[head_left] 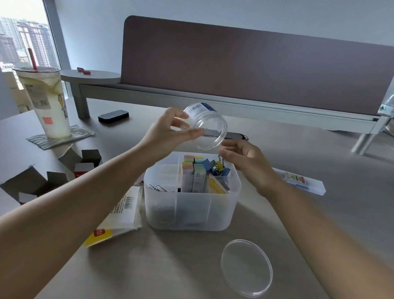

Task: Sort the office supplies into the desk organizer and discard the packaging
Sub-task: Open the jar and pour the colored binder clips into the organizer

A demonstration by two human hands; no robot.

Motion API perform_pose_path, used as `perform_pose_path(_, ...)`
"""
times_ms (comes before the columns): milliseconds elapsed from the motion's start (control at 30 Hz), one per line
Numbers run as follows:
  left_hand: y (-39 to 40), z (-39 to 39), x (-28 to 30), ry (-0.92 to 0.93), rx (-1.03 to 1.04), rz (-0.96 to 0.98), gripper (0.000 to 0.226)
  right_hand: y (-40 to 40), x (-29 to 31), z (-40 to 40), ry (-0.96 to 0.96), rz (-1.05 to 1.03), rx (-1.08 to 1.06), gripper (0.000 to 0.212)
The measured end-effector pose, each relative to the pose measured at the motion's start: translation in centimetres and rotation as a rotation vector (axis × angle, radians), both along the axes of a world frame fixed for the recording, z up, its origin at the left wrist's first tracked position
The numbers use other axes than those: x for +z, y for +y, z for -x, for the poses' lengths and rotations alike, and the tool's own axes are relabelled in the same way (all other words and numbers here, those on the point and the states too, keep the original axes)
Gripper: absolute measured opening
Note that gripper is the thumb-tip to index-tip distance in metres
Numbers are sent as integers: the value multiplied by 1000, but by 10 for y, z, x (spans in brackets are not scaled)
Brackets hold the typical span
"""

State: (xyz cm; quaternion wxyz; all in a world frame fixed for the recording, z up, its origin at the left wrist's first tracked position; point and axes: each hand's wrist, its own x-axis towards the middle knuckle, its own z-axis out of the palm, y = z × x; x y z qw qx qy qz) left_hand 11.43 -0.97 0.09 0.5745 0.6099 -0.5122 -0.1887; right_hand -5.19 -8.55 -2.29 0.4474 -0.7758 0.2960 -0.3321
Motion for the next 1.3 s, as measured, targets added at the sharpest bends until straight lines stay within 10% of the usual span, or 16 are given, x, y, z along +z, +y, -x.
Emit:
perform_pose_path(233, 34, -13, 7, 111, 138, -8, 35, 10, 6, -13, 255, -13, 33, 38)
perform_pose_path(600, 84, -22, -6, 274, 150, 0, 35, 21, 3, 6, -51, -351, 49, 43)
perform_pose_path(1300, 165, -33, -56, 491, 496, -230, 42, 120, -66, 78, 493, 200, 34, 82)
